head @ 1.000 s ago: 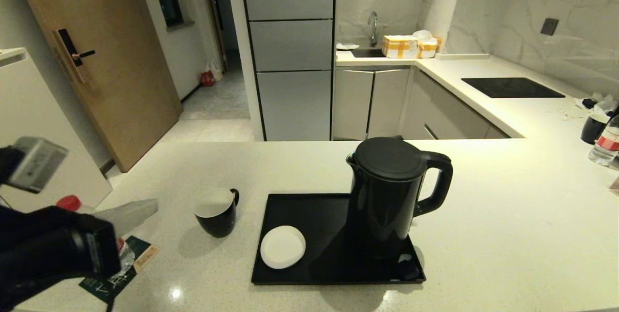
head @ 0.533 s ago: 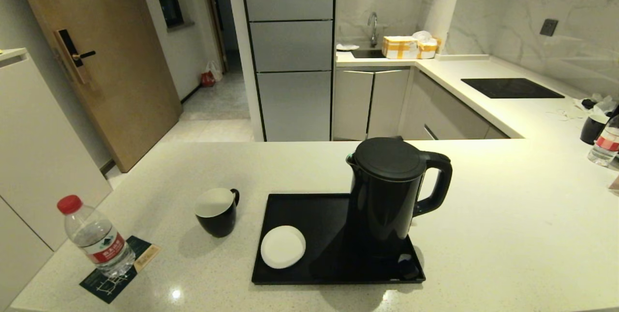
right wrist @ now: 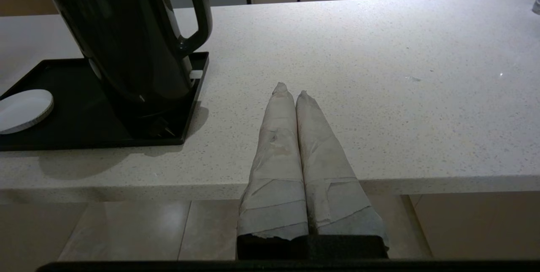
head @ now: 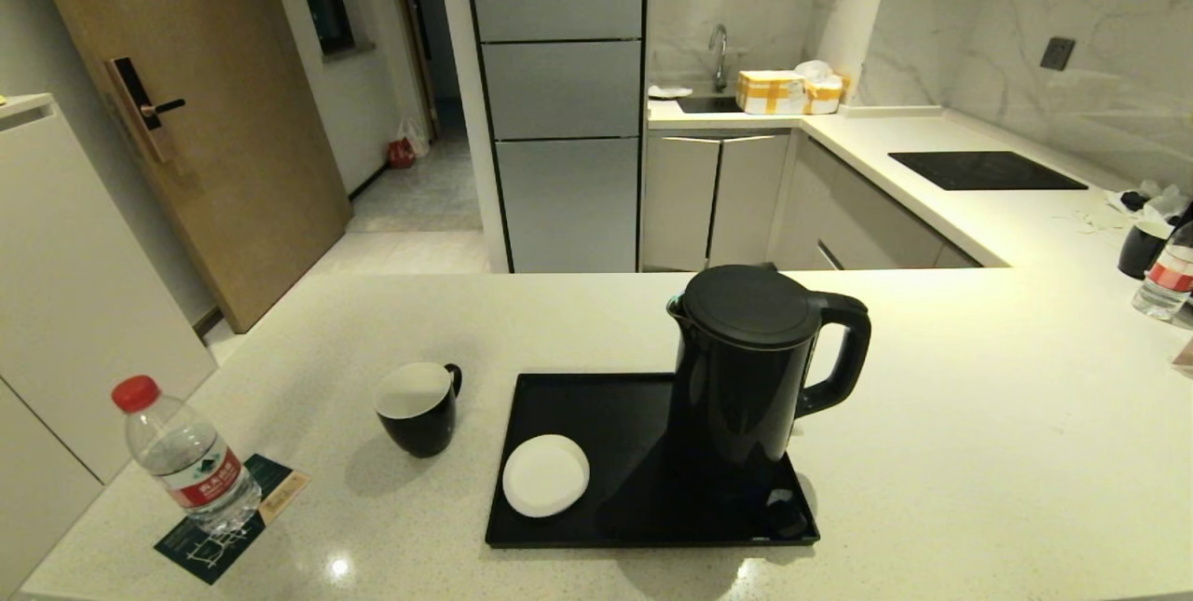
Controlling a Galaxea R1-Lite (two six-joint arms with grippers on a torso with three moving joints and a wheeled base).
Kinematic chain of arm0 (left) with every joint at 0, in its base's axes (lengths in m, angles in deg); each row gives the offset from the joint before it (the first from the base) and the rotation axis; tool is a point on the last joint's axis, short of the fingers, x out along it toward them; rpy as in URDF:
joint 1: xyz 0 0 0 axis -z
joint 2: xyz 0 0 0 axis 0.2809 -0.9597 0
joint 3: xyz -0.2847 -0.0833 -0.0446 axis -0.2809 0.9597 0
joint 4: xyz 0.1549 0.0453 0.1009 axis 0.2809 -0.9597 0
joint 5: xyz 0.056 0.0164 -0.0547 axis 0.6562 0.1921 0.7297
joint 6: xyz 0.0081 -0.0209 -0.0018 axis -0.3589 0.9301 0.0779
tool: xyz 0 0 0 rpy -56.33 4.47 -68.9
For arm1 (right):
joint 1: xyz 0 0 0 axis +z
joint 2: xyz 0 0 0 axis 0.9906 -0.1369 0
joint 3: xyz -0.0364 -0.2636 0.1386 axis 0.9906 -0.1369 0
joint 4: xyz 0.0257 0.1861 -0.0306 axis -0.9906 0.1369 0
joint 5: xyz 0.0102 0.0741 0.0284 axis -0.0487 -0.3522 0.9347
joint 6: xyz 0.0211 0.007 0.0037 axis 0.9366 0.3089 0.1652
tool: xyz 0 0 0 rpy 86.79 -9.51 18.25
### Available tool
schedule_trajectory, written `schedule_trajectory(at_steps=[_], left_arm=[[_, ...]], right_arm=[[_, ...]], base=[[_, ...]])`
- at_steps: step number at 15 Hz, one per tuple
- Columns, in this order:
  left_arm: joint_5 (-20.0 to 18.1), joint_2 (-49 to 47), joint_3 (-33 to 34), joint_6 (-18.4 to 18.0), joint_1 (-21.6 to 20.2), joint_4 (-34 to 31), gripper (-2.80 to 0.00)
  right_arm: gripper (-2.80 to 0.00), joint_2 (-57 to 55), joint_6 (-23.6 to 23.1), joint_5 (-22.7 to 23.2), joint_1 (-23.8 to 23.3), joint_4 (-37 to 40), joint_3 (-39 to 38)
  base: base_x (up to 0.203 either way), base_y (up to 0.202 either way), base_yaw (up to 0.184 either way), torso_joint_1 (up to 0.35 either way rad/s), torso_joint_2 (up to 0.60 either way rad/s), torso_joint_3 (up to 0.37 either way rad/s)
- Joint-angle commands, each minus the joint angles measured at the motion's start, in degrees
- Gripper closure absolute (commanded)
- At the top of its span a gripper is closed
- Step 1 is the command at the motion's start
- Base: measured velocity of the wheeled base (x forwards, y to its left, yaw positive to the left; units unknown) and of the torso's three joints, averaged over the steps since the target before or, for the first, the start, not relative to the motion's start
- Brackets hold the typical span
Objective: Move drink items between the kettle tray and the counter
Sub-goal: Pick up the kettle
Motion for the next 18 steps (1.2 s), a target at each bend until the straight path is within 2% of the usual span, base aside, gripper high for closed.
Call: schedule_trajectory(at_steps=[1, 3, 5, 6, 7, 9, 18], left_arm=[[-0.45, 4.27, 8.92, -0.47, -0.75, 7.43, 0.00], [-0.24, 4.08, 20.31, -1.50, -0.93, 22.12, 0.00], [-0.13, 4.00, 34.07, -3.74, -1.03, 39.75, 0.00], [-0.18, 3.96, 38.02, -4.97, -1.06, 47.26, 0.00], [-0.77, 3.94, 42.48, -6.99, -1.05, 50.76, 0.00], [-1.23, 3.91, 45.88, -7.70, -1.04, 49.76, 0.00], [-1.22, 3.91, 45.93, -6.78, -1.03, 50.12, 0.00]], right_arm=[[0.00, 0.00, -0.01, -0.01, 0.02, 0.02, 0.00], [0.00, -0.04, -0.01, -0.01, -0.02, 0.02, -0.01], [0.00, -0.09, -0.01, -0.01, 0.02, 0.02, 0.00], [0.00, -0.09, -0.01, -0.01, 0.02, 0.02, 0.00], [0.00, -0.09, -0.01, -0.01, 0.02, 0.02, -0.09], [0.00, -0.09, -0.01, -0.01, 0.02, 0.02, -0.09], [0.00, -0.09, -0.19, -0.01, 0.02, 0.02, 0.00]], base=[[0.000, 0.000, 0.000, 0.000, 0.00, 0.000], [0.000, 0.000, 0.000, 0.000, 0.00, 0.000], [0.000, 0.000, 0.000, 0.000, 0.00, 0.000], [0.000, 0.000, 0.000, 0.000, 0.00, 0.000], [0.000, 0.000, 0.000, 0.000, 0.00, 0.000], [0.000, 0.000, 0.000, 0.000, 0.00, 0.000], [0.000, 0.000, 0.000, 0.000, 0.00, 0.000]])
